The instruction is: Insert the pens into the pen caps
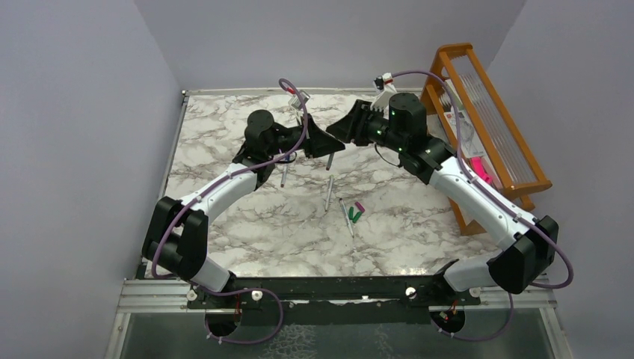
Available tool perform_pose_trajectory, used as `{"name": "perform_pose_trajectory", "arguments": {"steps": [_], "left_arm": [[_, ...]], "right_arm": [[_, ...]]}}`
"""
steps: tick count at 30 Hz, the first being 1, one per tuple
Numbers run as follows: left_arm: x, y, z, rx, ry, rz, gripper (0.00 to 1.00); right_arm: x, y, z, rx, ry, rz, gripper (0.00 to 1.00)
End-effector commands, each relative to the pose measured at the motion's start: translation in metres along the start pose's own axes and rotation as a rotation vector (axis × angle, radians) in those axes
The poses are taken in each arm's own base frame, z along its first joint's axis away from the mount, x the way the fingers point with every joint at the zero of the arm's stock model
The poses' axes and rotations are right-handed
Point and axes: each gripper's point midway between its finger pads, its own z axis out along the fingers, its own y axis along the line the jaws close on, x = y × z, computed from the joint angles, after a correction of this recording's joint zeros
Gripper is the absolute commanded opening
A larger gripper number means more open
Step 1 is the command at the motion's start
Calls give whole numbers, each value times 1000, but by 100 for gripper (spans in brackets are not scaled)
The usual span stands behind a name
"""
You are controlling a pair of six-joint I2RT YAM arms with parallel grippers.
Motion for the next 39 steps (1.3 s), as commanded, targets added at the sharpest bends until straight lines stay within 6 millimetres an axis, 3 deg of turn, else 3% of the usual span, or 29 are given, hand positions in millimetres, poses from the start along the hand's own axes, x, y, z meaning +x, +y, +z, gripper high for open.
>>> {"name": "perform_pose_trajectory", "arguments": {"steps": [1, 4, 6, 9, 11, 13, 16, 24, 27, 32, 37, 39], "left_arm": [[7, -4, -2, 27, 9, 48, 0], [11, -3, -3, 31, 21, 44, 0], [12, -3, -3, 33, 23, 48, 0], [11, -4, -3, 39, 26, 56, 0], [11, -4, -3, 39, 27, 55, 0], [12, -2, -3, 34, 25, 52, 0], [13, 5, -3, 7, 14, 41, 0], [19, 17, -2, -21, 14, 10, 0], [19, 20, -1, -34, 7, 8, 0], [21, 21, -1, -32, 12, 2, 0], [23, 22, -3, -37, 14, -1, 0], [24, 22, -3, -40, 13, -3, 0]], "right_arm": [[-38, 7, -22, 41, -123, -34, 47], [-59, -13, -35, 138, -173, -22, 48], [-66, -41, -44, 264, -175, 7, 43], [-58, -86, -58, 464, -114, 32, 36], [-47, -102, -62, 519, -51, -23, 34], [-26, -117, -66, 559, 24, -41, 28], [10, -134, -73, 594, 126, -39, 3], [106, -161, -87, 595, 314, 118, 1], [140, -164, -85, 585, 376, 178, 10], [181, -170, -85, 647, 456, 215, 40], [192, -176, -79, 690, 482, 231, 50], [194, -178, -75, 711, 491, 228, 58]]}}
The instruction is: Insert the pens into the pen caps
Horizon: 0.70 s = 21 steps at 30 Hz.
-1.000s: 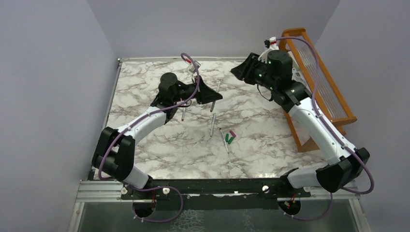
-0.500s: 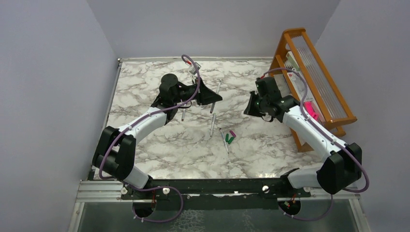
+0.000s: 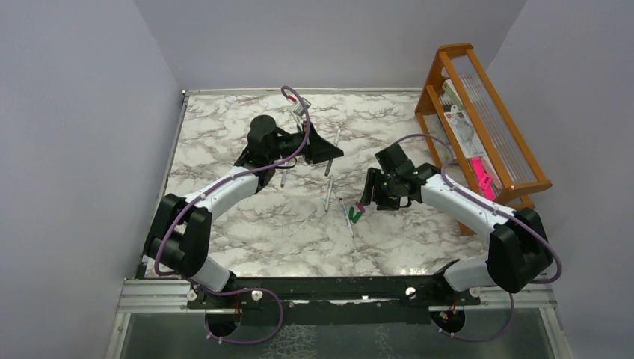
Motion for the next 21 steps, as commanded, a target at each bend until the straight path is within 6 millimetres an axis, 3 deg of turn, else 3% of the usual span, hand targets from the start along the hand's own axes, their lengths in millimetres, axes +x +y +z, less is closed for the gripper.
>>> {"name": "perform_pose_trajectory", "arguments": {"steps": [1, 4, 13, 21], "left_arm": [[0, 3, 0, -10, -20, 21, 0], [0, 5, 0, -14, -22, 18, 0], [-3, 7, -2, -17, -22, 18, 0], [-2, 9, -3, -22, -21, 12, 0]], "right_arm": [[-5, 6, 11, 37, -4, 28, 60], [-4, 7, 17, 79, 4, 36, 60], [3, 9, 33, 128, 15, 72, 40], [11, 9, 46, 152, 24, 97, 38]]}}
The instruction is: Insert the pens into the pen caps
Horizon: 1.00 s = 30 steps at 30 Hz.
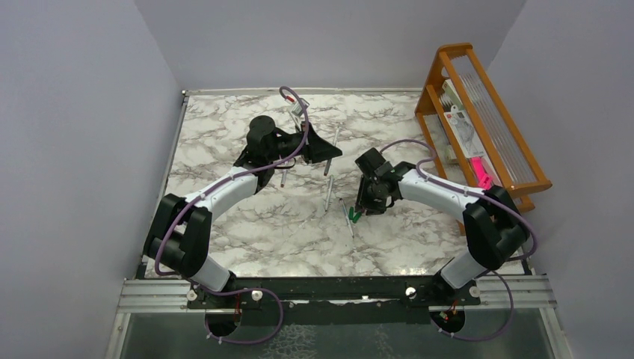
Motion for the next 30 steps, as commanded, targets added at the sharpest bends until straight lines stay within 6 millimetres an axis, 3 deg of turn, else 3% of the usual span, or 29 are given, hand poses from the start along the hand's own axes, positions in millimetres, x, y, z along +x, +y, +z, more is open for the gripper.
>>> {"name": "perform_pose_trajectory", "arguments": {"steps": [1, 8, 30], "left_arm": [[-3, 4, -1, -7, -16, 18, 0], [-2, 3, -1, -3, -11, 7, 0], [1, 6, -5, -19, -10, -2, 0]], "right_arm": [[-8, 5, 6, 16, -44, 39, 37], [-13, 5, 13, 47, -70, 24, 35], [-3, 6, 34, 95, -32, -38, 36]]}}
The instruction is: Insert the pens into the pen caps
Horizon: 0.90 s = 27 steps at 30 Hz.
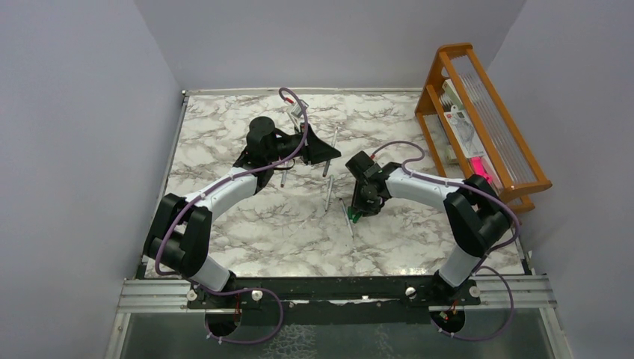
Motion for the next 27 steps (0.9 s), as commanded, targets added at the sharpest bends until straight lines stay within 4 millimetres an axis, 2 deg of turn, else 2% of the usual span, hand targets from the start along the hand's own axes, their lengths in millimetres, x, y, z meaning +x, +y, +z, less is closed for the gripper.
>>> {"name": "perform_pose_trajectory", "arguments": {"steps": [1, 6, 15, 22, 27], "left_arm": [[-2, 1, -3, -5, -14, 19, 0], [-2, 2, -4, -7, -15, 23, 0], [-4, 1, -5, -8, -20, 32, 0], [-4, 1, -5, -9, -23, 29, 0], [-6, 0, -5, -8, -25, 20, 0]], "right_arm": [[-6, 5, 4, 28, -29, -32, 36], [-3, 4, 4, 32, -10, -32, 27], [-5, 5, -3, 31, -19, -20, 1], [-34, 19, -41, -28, -129, -29, 1], [-61, 34, -83, -112, -250, -33, 1]]}}
